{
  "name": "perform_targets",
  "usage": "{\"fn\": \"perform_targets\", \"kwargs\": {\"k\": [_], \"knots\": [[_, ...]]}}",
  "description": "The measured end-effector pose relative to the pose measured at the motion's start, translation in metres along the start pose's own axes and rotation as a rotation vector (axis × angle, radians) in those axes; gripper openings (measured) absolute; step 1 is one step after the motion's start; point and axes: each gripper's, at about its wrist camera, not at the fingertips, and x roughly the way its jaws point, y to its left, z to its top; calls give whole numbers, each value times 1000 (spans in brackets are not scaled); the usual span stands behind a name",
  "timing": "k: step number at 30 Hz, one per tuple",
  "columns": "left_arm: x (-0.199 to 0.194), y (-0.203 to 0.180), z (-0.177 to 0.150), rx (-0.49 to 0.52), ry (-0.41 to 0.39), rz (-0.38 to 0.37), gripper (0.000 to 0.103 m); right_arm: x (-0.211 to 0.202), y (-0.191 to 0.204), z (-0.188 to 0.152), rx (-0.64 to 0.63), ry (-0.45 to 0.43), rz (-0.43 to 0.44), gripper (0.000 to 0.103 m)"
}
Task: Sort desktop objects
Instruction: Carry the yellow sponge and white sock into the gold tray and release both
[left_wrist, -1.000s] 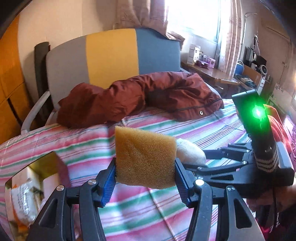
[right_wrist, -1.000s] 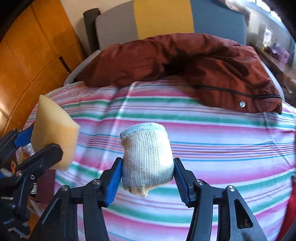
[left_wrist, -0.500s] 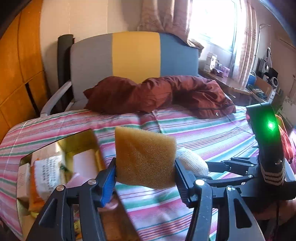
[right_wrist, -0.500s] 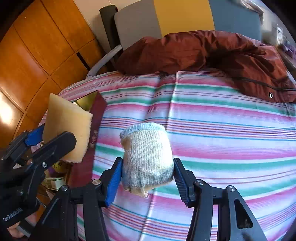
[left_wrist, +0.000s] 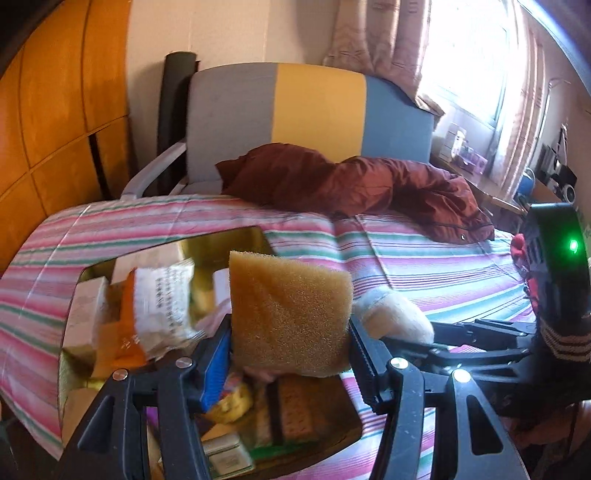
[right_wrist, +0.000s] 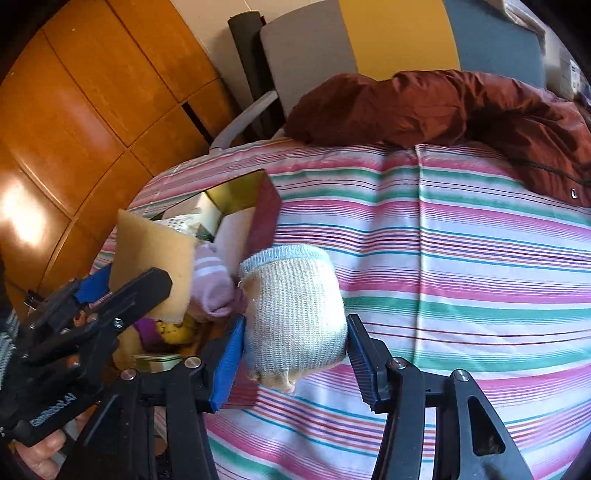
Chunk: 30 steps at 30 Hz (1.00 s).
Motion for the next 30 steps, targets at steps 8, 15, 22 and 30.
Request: {"fn": "perform_targets", "kwargs": {"k": [8,15,22,30], "knots": [[-17,53,-23,-112,6,47,58,8,39,10,-50,-10,38,55],[-23,93,-34,-192,-1,96,58,32,73,34,-104,-6,68,55],[-12,87,-37,-179,12,69,58,77,97,66,-168,33,42,55],[13,79,-34,-145,54,86,58,110,105,79,-199,76,15,55]]}}
